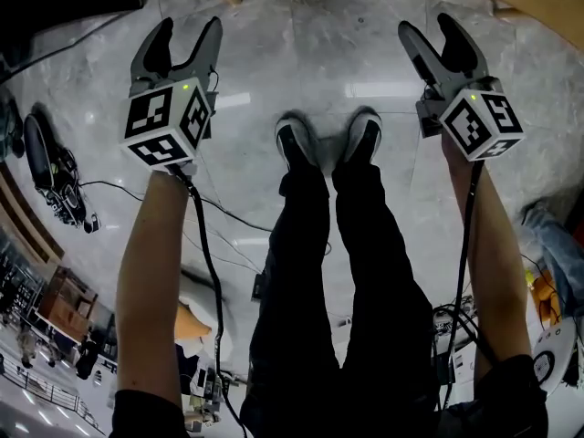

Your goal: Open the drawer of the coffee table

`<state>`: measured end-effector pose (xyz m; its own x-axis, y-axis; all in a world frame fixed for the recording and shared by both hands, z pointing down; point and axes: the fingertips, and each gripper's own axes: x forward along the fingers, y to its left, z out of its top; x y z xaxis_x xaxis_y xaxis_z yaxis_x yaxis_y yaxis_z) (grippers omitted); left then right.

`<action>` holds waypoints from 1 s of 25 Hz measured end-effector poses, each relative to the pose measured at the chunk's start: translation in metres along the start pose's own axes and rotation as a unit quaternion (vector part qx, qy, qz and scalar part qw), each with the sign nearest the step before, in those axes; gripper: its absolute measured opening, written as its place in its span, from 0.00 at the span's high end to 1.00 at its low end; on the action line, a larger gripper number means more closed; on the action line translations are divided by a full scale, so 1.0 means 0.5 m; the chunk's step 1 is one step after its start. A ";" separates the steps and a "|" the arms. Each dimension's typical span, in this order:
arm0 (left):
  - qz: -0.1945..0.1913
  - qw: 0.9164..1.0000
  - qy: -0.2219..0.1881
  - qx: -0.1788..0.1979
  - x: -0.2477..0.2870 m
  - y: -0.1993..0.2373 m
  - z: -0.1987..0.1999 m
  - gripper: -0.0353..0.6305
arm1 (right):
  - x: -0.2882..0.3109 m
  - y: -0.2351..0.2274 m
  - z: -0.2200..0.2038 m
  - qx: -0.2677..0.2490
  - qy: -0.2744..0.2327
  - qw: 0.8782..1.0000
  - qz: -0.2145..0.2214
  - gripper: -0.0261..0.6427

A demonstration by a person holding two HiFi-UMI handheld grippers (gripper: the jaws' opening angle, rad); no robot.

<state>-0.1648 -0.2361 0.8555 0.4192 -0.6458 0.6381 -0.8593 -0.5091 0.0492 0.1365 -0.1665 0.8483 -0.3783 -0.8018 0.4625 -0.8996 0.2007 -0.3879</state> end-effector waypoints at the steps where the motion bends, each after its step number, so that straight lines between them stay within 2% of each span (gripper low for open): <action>1: -0.003 1.000 0.002 0.003 0.015 0.006 0.002 0.51 | 0.011 -0.005 -0.001 0.004 0.002 1.000 0.006 0.46; 5: -0.010 0.999 0.017 0.027 0.079 0.031 0.007 0.51 | 0.060 -0.033 0.001 0.058 -0.008 0.998 0.035 0.46; 8: -0.002 0.999 0.022 0.026 0.116 0.062 -0.007 0.51 | 0.092 -0.064 -0.007 0.110 -0.031 0.992 0.049 0.45; 11: -0.003 0.999 0.021 0.038 0.138 0.076 -0.016 0.51 | 0.115 -0.088 -0.028 0.119 -0.034 0.991 0.053 0.45; 15: -0.022 0.996 0.014 0.091 0.138 0.053 -0.012 0.49 | 0.123 -0.105 -0.060 0.134 -0.044 0.987 0.073 0.45; 21: -0.052 0.996 -0.005 0.078 0.158 0.059 -0.007 0.49 | 0.175 -0.128 -0.075 0.163 -0.062 0.981 0.083 0.45; 25: -0.059 0.994 -0.006 0.094 0.185 0.062 -0.013 0.49 | 0.220 -0.138 -0.063 0.181 -0.082 0.975 0.100 0.43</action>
<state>-0.1545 -0.3080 0.9211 0.5182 -0.5812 0.6274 -0.7340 -0.6787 -0.0225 0.1503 -0.2510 0.9510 -0.4722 -0.8520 0.2262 -0.6643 0.1752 -0.7266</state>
